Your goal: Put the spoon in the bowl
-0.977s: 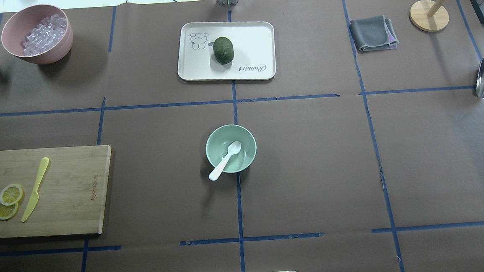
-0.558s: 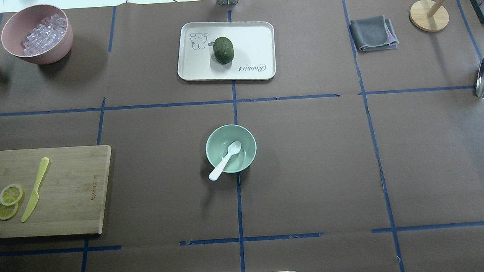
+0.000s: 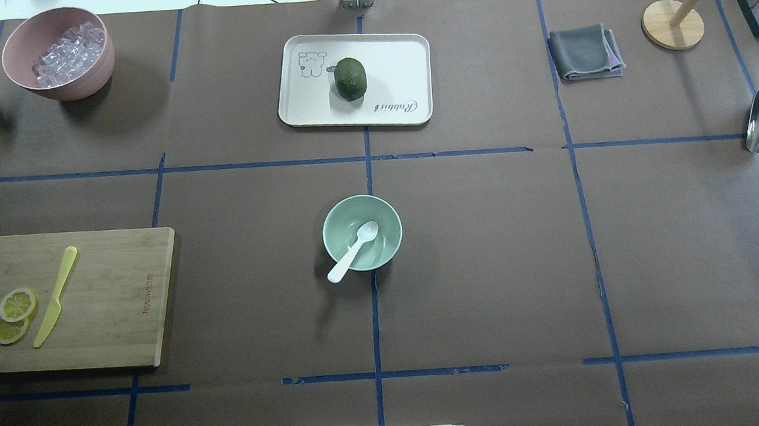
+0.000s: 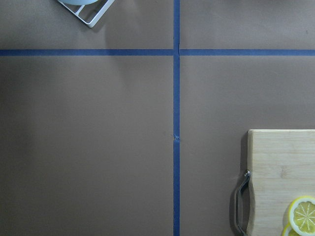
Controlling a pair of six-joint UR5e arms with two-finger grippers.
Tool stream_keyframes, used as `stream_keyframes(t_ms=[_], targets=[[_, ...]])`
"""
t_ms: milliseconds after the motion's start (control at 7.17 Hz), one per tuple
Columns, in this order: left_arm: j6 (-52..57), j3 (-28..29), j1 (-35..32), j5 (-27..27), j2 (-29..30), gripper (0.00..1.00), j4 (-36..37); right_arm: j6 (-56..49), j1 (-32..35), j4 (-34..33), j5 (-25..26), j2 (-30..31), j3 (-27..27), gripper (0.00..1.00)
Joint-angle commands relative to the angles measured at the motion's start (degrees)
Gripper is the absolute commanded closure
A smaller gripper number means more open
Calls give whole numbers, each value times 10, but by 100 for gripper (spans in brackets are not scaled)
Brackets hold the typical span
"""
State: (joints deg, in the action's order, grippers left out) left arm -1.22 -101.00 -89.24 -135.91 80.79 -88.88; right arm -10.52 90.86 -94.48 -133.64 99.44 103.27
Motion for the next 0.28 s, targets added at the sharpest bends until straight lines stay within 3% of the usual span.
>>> stream_keyframes(t_ms=[0,140], targets=[[1,2,1,-1,2,0,0,1,-1,0,0,-2,-3,0],[0,2,1,-1,2,0,0,1,-1,0,0,-3,-5,0]])
